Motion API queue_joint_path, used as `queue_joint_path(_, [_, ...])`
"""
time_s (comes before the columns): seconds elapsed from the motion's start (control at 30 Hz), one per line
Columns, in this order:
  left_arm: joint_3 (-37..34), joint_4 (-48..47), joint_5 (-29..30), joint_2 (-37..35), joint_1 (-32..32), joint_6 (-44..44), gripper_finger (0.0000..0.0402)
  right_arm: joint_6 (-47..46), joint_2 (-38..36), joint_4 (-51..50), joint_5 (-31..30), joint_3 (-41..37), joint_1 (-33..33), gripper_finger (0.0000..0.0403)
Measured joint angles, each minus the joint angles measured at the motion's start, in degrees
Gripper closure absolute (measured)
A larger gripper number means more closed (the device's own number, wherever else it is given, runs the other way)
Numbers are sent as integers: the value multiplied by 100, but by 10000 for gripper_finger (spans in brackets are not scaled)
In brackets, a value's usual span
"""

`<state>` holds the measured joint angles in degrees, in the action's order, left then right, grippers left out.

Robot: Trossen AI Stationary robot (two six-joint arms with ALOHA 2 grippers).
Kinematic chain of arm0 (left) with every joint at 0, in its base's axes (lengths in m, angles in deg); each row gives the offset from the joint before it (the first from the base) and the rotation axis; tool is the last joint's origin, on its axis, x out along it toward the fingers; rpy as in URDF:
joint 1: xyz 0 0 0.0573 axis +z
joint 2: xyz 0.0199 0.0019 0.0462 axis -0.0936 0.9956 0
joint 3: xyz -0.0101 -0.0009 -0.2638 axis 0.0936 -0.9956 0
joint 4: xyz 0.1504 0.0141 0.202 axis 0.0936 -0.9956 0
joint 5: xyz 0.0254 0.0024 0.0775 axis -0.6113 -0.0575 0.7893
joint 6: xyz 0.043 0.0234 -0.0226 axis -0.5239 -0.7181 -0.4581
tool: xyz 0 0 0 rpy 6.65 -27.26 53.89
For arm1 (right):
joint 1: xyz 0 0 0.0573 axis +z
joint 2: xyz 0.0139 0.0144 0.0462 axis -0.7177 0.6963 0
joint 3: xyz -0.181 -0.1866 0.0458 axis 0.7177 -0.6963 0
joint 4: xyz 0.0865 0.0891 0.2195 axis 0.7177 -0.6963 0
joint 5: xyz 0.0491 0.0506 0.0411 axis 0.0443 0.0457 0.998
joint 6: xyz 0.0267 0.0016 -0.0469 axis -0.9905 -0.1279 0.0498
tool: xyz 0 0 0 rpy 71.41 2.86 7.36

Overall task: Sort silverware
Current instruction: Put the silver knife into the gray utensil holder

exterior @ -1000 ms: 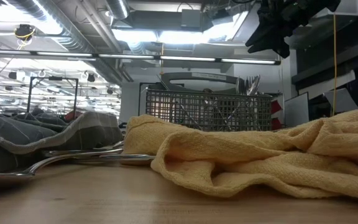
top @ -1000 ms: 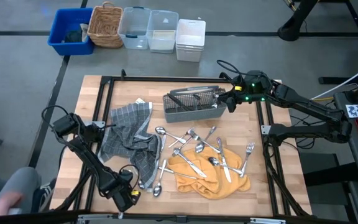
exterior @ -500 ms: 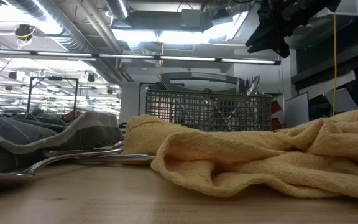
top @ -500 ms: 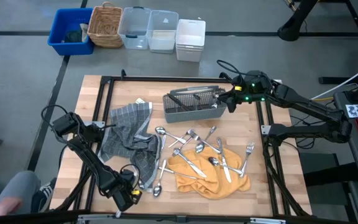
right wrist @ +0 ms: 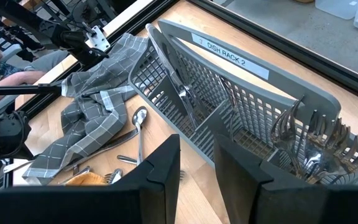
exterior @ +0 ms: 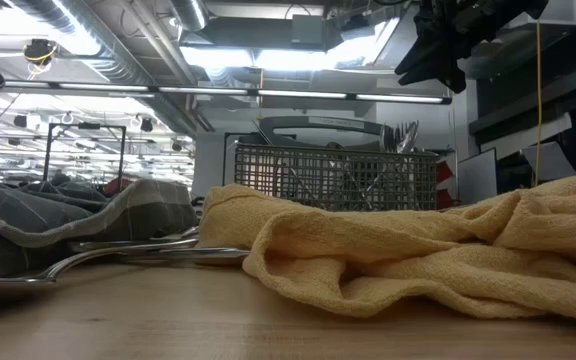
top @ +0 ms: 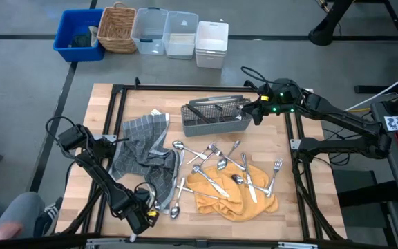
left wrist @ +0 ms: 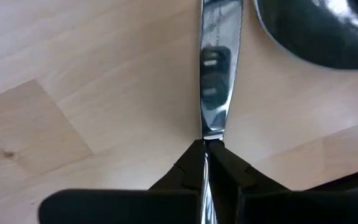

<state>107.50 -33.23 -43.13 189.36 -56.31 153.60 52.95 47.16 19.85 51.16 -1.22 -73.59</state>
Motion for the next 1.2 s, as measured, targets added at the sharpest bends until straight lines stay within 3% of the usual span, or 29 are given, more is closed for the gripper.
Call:
queue_joint_path(0.53, [10, 571, -404, 0, 4, -192, 302, 0, 0, 0, 0, 0, 0, 302])
queue_joint_path(1.2, [15, 286, 25, 63, -17, -303, 313, 2, 0, -2, 153, 0, 2, 302])
